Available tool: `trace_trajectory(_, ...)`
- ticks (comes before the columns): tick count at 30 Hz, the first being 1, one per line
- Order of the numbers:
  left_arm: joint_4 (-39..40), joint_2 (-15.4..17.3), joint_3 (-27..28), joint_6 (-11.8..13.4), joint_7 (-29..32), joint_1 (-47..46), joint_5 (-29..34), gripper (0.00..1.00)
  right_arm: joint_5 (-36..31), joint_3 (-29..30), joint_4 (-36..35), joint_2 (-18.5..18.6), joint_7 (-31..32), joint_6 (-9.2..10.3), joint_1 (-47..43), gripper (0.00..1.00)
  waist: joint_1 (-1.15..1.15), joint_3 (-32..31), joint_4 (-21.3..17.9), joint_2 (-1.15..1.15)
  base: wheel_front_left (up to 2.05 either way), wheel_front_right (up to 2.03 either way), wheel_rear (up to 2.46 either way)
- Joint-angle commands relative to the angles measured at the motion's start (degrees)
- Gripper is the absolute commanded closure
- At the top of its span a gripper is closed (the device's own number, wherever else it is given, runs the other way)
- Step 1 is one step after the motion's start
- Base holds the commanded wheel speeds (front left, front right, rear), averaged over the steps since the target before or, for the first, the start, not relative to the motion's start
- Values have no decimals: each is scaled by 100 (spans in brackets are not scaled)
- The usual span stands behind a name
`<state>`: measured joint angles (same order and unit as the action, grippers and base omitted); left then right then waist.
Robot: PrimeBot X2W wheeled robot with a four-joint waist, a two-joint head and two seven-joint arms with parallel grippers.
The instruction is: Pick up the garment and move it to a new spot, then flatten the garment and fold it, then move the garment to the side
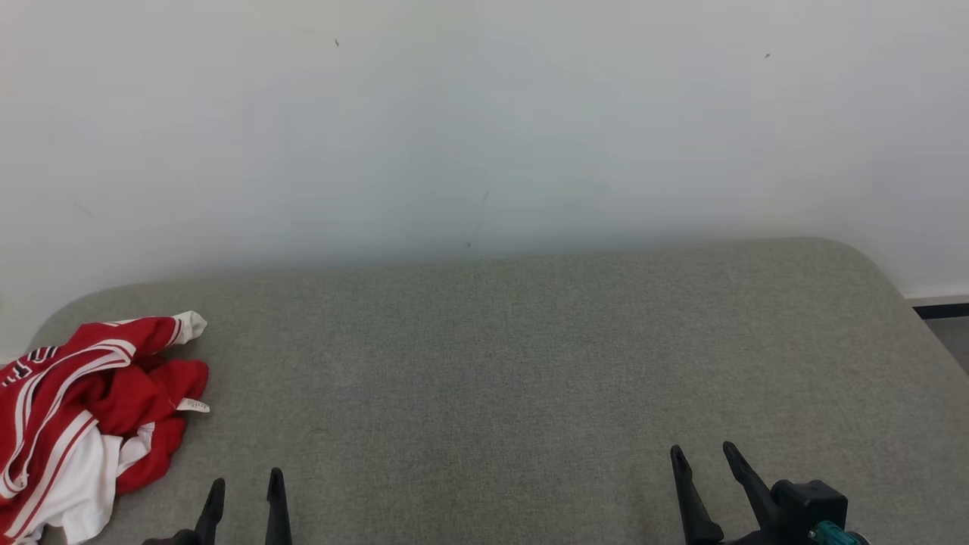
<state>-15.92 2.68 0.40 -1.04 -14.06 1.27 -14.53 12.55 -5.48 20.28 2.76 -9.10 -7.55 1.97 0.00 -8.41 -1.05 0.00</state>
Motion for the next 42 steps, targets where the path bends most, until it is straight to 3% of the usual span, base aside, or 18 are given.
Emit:
trace_trajectory(1,-5,33,-9,23,-43,44,87,0,-146,-24,3,19,-42,11,-69,0,0,-24,-5,0,0,0,0)
trace_trajectory(9,-41,36,-42,70,-124,107,345,0,-403,-59,54,20,-117,12,-94,0,0,-97,-30,0,0,0,0)
trace_trajectory(25,-23,36,-44,97,-113,83,263,0,-318,3,30,18,-149,12,-107,0,0,-54,89,0,0,0,0)
trace_trajectory(32,57,37,63,85,-113,146,357,0,-248,4,26,17,-202,12,-162,0,0,-23,622,0,0,0,0)
trace_trajectory(42,125,150,279,32,-113,246,475,0,-1,-194,181,16,-350,12,-143,0,0,10,1753,0,0,0,0)
